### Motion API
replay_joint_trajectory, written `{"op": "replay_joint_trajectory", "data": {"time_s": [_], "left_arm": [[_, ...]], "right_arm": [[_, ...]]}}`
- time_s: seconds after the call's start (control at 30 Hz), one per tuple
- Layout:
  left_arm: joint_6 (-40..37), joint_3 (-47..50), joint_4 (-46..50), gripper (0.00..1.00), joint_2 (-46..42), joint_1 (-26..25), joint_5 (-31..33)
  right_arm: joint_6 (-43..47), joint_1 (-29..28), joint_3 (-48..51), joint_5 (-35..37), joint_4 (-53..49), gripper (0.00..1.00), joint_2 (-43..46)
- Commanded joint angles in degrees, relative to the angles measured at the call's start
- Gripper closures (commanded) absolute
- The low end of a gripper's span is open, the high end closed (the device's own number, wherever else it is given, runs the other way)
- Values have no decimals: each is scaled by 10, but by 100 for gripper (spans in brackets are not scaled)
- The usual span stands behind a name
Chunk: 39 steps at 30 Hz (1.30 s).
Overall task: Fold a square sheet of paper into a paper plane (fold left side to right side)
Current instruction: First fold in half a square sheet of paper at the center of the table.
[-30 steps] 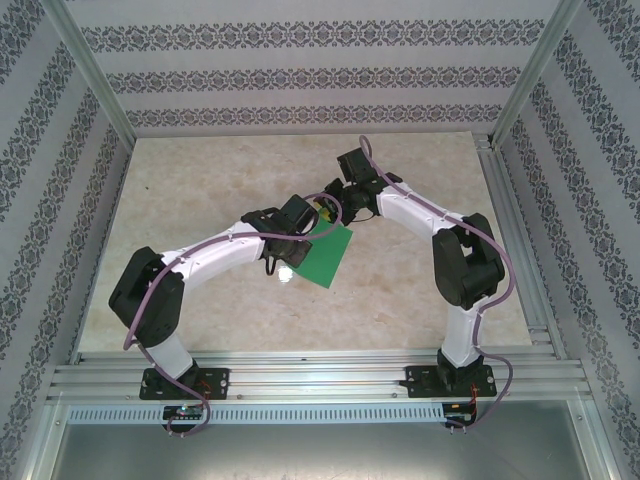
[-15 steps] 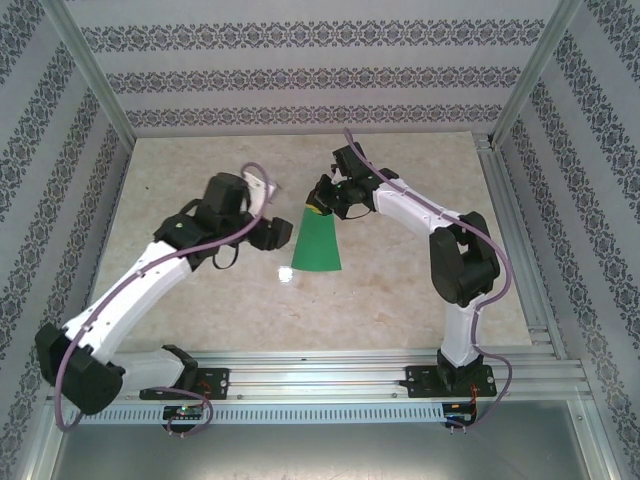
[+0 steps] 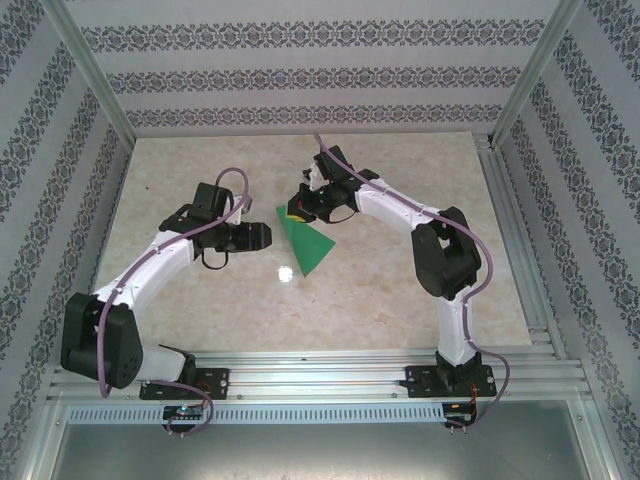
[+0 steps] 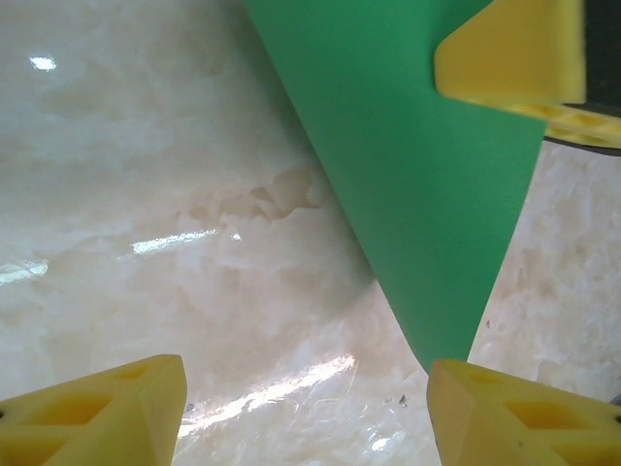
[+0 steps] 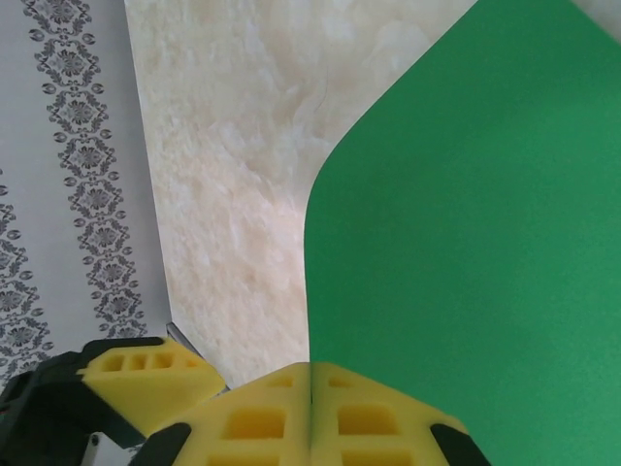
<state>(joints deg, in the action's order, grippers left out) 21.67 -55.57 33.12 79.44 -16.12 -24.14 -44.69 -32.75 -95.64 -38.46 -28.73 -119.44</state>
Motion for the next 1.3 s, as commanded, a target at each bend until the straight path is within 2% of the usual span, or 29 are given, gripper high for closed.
{"op": "replay_joint_trajectory", "data": {"time_s": [0.0,0.13,0.43,0.6,0.97,1.27], "left_arm": [[23,1,-52,34,-1,9,-20],[21,1,-51,35,-17,19,-12],[11,-7,-50,39,-9,48,-39],[8,-6,-46,39,-5,56,-36],[4,10,-38,41,-5,74,-29],[31,34,-80,44,18,106,-68]], "right_arm": [[22,-2,-24,-20,-15,100,-5],[50,-2,-12,10,-46,100,24],[126,-28,9,96,-178,100,95],[131,-55,3,78,-193,100,89],[81,-75,-123,0,-145,100,-43],[-16,-48,-159,-58,3,100,-117]]}}
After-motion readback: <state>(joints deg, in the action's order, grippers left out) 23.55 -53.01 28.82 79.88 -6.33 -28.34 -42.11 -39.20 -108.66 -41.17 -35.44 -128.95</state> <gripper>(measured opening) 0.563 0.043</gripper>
